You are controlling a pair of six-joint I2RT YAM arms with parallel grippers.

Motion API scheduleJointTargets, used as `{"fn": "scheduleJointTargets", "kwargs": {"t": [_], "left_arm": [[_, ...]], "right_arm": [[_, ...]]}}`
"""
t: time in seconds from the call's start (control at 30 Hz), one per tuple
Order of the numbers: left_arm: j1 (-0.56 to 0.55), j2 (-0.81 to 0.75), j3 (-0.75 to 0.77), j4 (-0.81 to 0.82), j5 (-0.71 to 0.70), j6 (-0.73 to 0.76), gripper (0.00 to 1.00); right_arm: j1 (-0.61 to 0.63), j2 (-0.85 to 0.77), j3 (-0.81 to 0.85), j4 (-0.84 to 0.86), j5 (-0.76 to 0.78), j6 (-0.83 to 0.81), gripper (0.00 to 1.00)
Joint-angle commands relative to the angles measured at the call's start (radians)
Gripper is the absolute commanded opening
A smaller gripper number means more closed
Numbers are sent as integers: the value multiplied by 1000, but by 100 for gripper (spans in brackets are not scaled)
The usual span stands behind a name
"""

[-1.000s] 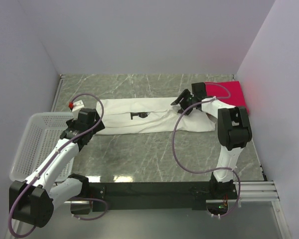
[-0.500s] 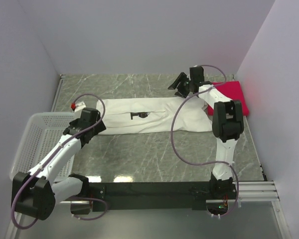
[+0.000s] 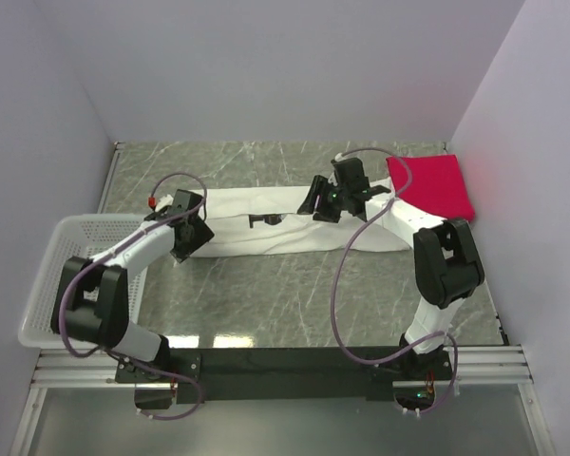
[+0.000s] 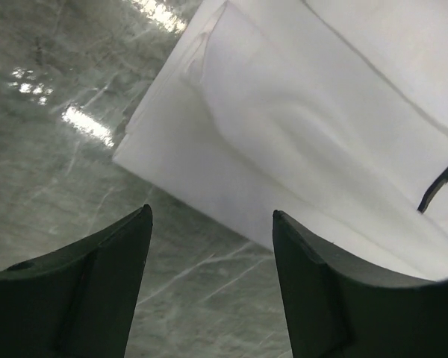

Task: Fold and stack the t-shirts
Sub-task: Fold the tshirt

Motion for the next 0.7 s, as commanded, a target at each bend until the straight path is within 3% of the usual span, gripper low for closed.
{"fn": "scheduleJointTargets", "kwargs": {"t": [0.0, 0.67], "left_arm": [[11, 55, 69, 29, 23, -87, 69], [42, 193, 162, 58, 49, -111, 62]], "right_arm": [[33, 0, -7, 80, 9, 36, 63], [136, 187, 78, 78, 52, 178, 63]]}}
